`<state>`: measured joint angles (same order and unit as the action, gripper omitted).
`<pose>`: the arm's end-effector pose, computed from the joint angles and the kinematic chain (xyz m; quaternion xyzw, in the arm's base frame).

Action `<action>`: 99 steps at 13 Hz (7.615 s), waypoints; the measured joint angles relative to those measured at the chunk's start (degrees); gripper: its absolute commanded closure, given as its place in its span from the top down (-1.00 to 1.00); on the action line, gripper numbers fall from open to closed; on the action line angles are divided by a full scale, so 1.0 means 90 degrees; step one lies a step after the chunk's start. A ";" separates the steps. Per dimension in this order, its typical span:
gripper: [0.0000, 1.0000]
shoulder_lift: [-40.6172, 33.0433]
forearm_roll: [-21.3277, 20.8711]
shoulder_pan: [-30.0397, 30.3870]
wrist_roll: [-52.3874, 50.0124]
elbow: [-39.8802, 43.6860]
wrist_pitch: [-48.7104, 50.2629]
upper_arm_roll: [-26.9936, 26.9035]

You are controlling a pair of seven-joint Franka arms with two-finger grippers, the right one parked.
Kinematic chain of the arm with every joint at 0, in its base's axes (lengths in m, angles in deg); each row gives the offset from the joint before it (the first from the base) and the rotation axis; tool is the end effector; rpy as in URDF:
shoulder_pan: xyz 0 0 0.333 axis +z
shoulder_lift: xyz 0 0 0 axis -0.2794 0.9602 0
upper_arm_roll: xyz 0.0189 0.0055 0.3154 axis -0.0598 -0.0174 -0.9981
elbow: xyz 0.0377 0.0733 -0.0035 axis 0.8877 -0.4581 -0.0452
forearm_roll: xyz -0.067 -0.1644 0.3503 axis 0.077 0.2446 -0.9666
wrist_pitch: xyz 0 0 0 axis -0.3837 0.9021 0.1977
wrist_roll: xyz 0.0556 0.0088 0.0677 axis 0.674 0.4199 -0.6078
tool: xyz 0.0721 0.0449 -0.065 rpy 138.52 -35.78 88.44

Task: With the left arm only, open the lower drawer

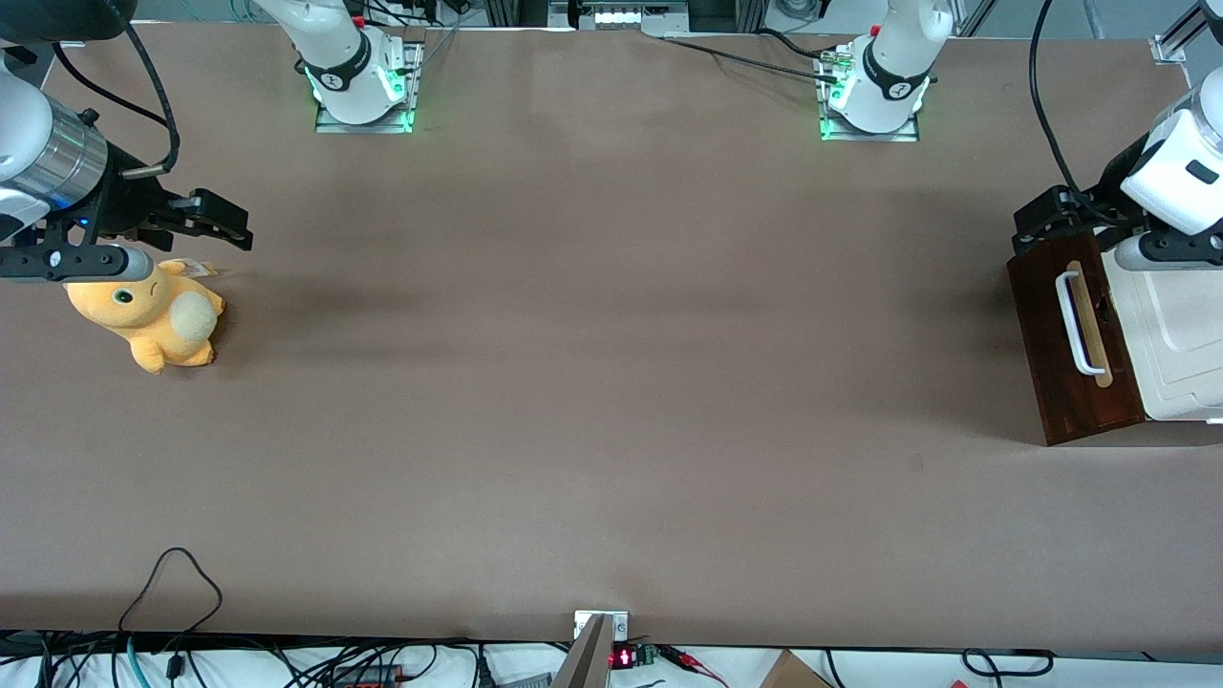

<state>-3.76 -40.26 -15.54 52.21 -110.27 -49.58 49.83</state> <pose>0.5542 -0.0254 0.6027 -0.9998 -0.0190 0.0115 0.0006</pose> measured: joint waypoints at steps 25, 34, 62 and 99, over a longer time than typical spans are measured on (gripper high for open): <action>1.00 0.0979 -0.4241 -0.0223 -0.4122 -0.1644 0.1122 0.2381; 1.00 0.1766 -0.5343 -0.0232 -0.4566 -0.2275 0.1027 0.2067; -0.03 0.3326 -0.8293 -0.0056 -0.5073 -0.2972 0.0064 0.0460; -1.00 0.3318 -0.8258 -0.0314 -0.5434 -0.3032 0.0441 0.1492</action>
<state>26.09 -114.59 -18.37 3.30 -137.56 -45.61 63.25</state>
